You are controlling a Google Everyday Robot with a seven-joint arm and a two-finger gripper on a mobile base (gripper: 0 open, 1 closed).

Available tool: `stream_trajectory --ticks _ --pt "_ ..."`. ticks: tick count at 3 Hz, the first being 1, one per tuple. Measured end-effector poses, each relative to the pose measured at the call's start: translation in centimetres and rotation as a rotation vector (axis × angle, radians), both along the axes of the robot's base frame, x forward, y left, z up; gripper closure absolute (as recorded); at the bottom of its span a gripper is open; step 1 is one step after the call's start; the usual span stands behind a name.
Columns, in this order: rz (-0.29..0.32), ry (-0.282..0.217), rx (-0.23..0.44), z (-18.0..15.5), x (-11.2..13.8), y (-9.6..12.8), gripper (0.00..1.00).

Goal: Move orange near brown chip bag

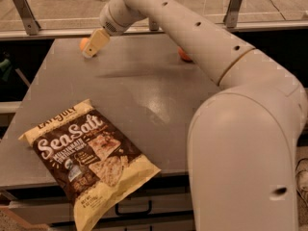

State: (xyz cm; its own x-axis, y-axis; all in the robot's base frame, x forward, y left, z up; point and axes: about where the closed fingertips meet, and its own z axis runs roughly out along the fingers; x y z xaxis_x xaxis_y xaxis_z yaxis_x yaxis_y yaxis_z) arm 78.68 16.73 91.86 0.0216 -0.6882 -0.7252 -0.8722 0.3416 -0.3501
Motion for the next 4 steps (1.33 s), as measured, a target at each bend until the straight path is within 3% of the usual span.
stream_trajectory --ticks 1,2,3,4 --pt "-0.08 0.078 0.075 -3.0 1.9 1.7 0.0" --pt "-0.121 0.15 0.15 -5.0 2.6 3.7 0.0" --pt "-0.134 0.172 0.204 -5.1 3.8 5.0 0.0" --pt "-0.144 0.193 0.26 -4.9 4.7 6.2 0.18"
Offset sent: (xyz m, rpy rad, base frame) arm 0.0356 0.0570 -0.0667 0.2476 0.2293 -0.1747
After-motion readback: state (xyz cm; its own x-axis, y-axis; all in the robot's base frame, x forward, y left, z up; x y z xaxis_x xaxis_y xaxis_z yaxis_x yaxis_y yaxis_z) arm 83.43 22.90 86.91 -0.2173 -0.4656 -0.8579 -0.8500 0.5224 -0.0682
